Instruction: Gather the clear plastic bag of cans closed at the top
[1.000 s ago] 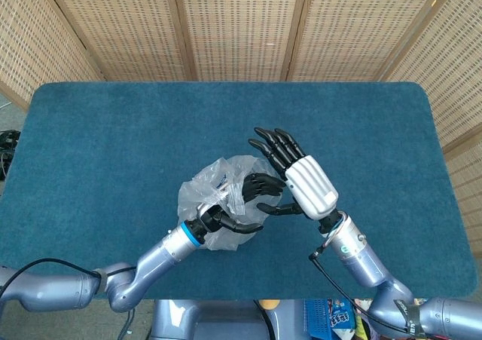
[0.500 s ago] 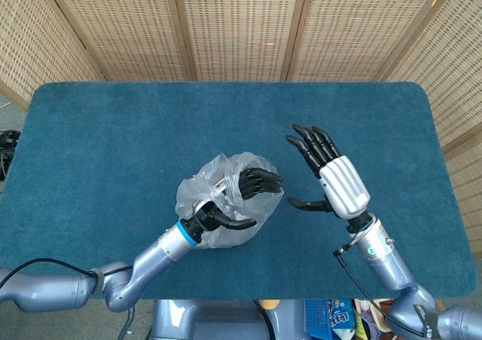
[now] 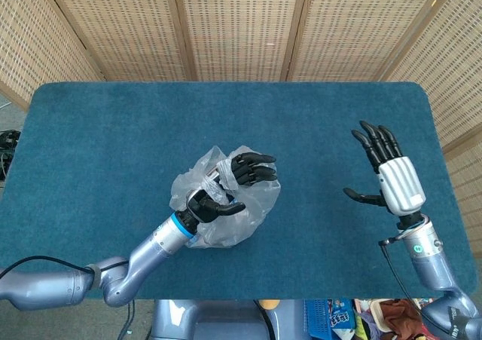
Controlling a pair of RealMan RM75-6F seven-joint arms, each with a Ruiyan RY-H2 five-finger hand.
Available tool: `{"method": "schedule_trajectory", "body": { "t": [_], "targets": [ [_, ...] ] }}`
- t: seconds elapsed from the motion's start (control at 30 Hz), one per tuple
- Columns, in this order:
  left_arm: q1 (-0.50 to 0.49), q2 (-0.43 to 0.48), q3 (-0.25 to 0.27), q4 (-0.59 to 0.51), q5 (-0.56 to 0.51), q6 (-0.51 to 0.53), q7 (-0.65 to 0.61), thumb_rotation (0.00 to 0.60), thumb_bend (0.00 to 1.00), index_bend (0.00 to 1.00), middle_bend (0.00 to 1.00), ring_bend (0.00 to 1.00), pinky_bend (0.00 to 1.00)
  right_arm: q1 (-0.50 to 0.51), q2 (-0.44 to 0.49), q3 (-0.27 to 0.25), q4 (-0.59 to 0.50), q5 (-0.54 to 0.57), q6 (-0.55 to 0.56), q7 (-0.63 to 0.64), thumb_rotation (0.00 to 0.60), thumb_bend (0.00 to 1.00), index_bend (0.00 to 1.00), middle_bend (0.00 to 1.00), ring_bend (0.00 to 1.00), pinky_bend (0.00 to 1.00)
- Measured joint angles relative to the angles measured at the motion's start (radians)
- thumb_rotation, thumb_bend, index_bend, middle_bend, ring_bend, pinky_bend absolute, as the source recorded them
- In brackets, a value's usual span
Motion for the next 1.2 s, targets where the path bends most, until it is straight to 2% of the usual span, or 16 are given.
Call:
{"method": "schedule_trajectory", "body": {
  "t": [0.13,0.2,0.3,0.4,0.47,0.67,0.77,0.87,0.97,1.2],
  "targets": [
    [-0.011,-0.002,-0.027,0.015,-0.014,0.001,-0.024,0.600,0.21,0.27,0.21,0.23,0.13,-0.033,-0.011,-0.014,0.077,0.016,0.012,0.066,0.600,0.00,0.00,0.00,0.00,0.00],
    [-0.006,0.000,-0.023,0.015,-0.010,0.009,-0.029,0.600,0.21,0.30,0.23,0.26,0.13,-0.048,-0.017,-0.020,0.112,0.020,0.020,0.105,0.600,0.00,0.00,0.00,0.00,0.00],
    [0.015,0.005,-0.003,0.009,0.005,0.032,-0.064,0.600,0.21,0.33,0.27,0.35,0.13,-0.066,-0.026,-0.028,0.163,0.020,0.033,0.137,0.600,0.00,0.00,0.00,0.00,0.00],
    [0.016,0.016,-0.012,0.007,0.005,0.040,-0.129,0.600,0.21,0.35,0.30,0.43,0.15,-0.084,-0.037,-0.037,0.211,0.019,0.041,0.155,0.600,0.00,0.00,0.00,0.00,0.00],
    [0.018,0.031,-0.019,0.006,0.009,0.044,-0.177,0.600,0.21,0.36,0.32,0.46,0.18,-0.095,-0.048,-0.042,0.238,0.017,0.046,0.170,0.600,0.00,0.00,0.00,0.00,0.00],
    [0.016,0.087,-0.024,0.006,0.038,0.044,-0.238,0.600,0.22,0.38,0.37,0.56,0.39,-0.117,-0.080,-0.053,0.291,0.011,0.059,0.199,0.600,0.00,0.00,0.00,0.00,0.00],
    [0.014,0.110,-0.018,0.013,0.057,0.045,-0.249,0.600,0.23,0.43,0.42,0.63,0.50,-0.125,-0.096,-0.056,0.311,0.009,0.064,0.210,0.600,0.00,0.00,0.00,0.00,0.00],
    [0.010,0.131,-0.011,0.017,0.070,0.043,-0.244,0.600,0.26,0.53,0.51,0.71,0.60,-0.133,-0.108,-0.059,0.328,0.007,0.069,0.222,0.600,0.00,0.00,0.00,0.00,0.00],
    [0.005,0.148,-0.001,0.021,0.089,0.039,-0.224,0.600,0.33,0.66,0.60,0.77,0.67,-0.144,-0.115,-0.063,0.336,0.004,0.075,0.229,0.600,0.00,0.00,0.00,0.00,0.00],
    [-0.013,0.231,0.049,0.019,0.172,0.021,-0.145,0.600,0.61,0.95,0.86,0.91,0.83,-0.176,-0.115,-0.077,0.319,-0.001,0.096,0.195,0.600,0.00,0.00,0.00,0.00,0.00]
  ]
}}
